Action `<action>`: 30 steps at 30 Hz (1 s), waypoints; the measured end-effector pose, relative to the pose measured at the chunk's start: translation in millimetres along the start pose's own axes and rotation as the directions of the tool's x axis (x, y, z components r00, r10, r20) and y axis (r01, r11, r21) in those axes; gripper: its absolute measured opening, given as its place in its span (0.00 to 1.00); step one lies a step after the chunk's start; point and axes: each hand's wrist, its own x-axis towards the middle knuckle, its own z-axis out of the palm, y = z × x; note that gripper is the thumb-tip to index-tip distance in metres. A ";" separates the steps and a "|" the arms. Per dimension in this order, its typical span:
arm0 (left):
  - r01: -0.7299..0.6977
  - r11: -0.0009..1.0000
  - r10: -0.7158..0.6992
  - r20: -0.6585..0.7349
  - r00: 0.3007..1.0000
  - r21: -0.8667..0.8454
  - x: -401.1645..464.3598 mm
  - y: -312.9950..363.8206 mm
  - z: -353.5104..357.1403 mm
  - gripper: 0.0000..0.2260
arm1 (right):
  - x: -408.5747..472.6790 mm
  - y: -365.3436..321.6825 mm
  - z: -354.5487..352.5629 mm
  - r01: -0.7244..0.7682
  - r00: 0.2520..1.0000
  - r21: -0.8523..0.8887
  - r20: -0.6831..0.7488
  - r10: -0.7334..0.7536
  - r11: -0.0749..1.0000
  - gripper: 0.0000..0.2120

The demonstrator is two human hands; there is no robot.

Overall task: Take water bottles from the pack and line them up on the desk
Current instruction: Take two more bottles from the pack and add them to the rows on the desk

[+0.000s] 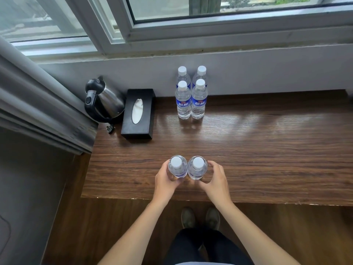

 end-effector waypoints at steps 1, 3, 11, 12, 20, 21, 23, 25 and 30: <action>-0.007 1.000 0.006 -0.027 1.000 -0.005 1.0 -2.0 2.5 0.32 | 1.2 1.1 3.1 0.000 1.000 0.027 0.007 0.000 1.000 0.35; -0.030 0.999 0.029 -0.065 0.998 -0.015 1.1 -4.9 6.1 0.30 | 2.3 1.2 7.9 0.011 1.000 0.059 0.023 -0.012 0.998 0.33; -0.061 0.998 0.059 -0.101 0.993 -0.016 4.4 -17.1 13.8 0.29 | 7.7 14.7 19.9 0.063 0.997 0.061 -0.037 -0.061 0.996 0.32; -0.055 0.998 0.053 -0.114 0.992 -0.006 6.2 -18.9 15.4 0.28 | 9.4 17.3 22.5 0.067 0.997 0.048 -0.049 -0.064 0.997 0.32; -0.011 0.991 -0.003 -0.109 0.994 -0.130 14.6 -34.0 28.8 0.21 | 18.1 35.1 41.0 0.105 0.987 0.093 -0.129 -0.092 0.990 0.27; -0.014 0.990 -0.003 -0.118 0.993 -0.141 15.3 -36.7 29.8 0.21 | 19.6 37.1 42.3 0.113 0.985 0.096 -0.145 -0.098 0.989 0.26; -0.041 0.990 0.021 -0.142 0.990 -0.137 15.9 -39.0 30.2 0.21 | 22.1 41.4 44.3 0.133 0.980 0.093 -0.163 -0.117 0.987 0.25; -0.079 0.990 0.059 -0.166 0.984 -0.116 16.8 -40.2 30.7 0.22 | 25.0 44.1 44.9 0.142 0.977 0.085 -0.173 -0.126 0.986 0.24; -0.104 0.991 0.085 -0.193 0.977 -0.087 21.0 -49.8 34.8 0.23 | 31.0 48.4 47.4 0.148 0.975 0.067 -0.179 -0.134 0.987 0.25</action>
